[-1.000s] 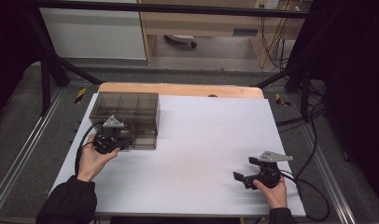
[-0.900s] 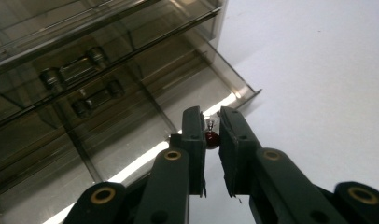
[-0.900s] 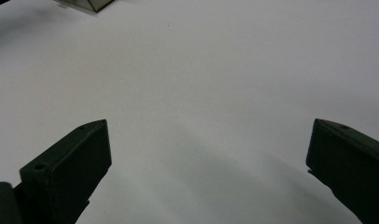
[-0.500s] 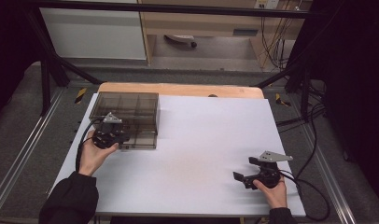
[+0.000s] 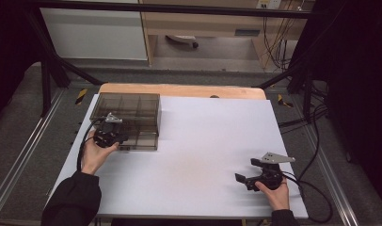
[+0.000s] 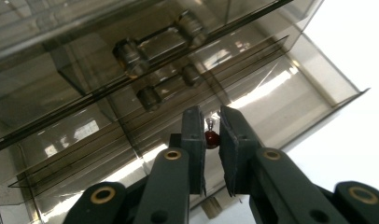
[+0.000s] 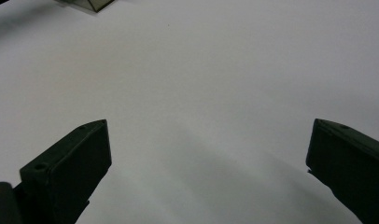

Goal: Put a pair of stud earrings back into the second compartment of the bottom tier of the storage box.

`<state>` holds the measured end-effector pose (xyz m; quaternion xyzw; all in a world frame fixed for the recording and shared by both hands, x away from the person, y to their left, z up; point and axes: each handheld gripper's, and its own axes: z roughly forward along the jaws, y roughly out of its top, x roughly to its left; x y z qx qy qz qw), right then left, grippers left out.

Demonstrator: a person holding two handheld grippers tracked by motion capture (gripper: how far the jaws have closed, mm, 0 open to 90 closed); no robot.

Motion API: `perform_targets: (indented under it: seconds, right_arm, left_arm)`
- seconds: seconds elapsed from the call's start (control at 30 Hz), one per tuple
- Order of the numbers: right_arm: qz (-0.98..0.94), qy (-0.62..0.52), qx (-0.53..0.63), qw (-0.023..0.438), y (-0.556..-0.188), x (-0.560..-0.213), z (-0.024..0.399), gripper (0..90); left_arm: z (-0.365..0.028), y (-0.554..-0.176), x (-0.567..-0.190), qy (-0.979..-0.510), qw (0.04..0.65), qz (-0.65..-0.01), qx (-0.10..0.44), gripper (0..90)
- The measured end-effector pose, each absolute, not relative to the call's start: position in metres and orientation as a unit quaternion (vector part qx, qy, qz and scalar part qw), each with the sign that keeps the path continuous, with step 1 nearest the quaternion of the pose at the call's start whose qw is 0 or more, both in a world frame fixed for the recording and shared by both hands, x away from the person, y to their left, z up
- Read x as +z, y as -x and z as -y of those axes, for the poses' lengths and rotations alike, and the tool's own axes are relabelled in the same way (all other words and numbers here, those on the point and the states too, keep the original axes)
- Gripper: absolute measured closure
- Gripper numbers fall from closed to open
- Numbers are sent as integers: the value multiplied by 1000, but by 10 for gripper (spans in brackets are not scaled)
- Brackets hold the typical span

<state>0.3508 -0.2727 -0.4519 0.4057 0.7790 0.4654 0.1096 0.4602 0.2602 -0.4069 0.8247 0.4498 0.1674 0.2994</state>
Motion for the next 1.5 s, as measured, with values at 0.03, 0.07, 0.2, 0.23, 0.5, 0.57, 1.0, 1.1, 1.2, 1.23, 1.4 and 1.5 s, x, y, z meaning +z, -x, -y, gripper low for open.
perform_targets:
  seconds: [0.03, 0.07, 0.2, 0.23, 0.5, 0.57, 1.0, 1.1, 1.2, 1.23, 1.4, 1.5]
  right_arm:
    - [-779, -406, 465, 110, -351, -452, 273, 7]
    - [-778, -406, 466, 108, -351, -452, 273, 7]
    - [-778, -406, 466, 109, -351, -452, 273, 7]
    - [-778, -406, 466, 108, -351, -452, 273, 7]
    - [-778, -407, 466, 109, -350, -451, 273, 7]
    - [-778, -408, 466, 108, -350, -451, 273, 7]
    - [-778, -406, 467, 109, -350, -452, 273, 7]
    - [-778, -406, 467, 108, -350, -451, 273, 7]
    - [-778, -407, 467, 108, -350, -451, 273, 7]
    - [-778, -408, 466, 107, -350, -451, 272, 7]
    - [-777, -407, 467, 107, -350, -451, 273, 7]
    - [-777, -407, 467, 108, -350, -451, 273, 7]
  left_arm:
    - [-260, -461, -408, -825, 298, -450, 168, 801]
    - [-260, -462, -409, -825, 296, -451, 167, 801]
    - [-258, -464, -413, -827, 285, -453, 172, 801]
    - [-258, -465, -414, -827, 283, -455, 171, 801]
    - [-256, -468, -420, -829, 270, -457, 175, 797]
    - [-256, -467, -422, -827, 277, -456, 177, 789]
    - [-263, -454, -408, -816, 304, -454, 186, 613]
    - [-264, -449, -403, -817, 309, -449, 189, 553]
    - [-263, -444, -399, -815, 313, -447, 194, 491]
    - [-264, -443, -398, -814, 314, -448, 194, 464]
    - [-264, -436, -393, -810, 333, -445, 188, 399]
    - [-262, -431, -391, -811, 341, -438, 182, 335]
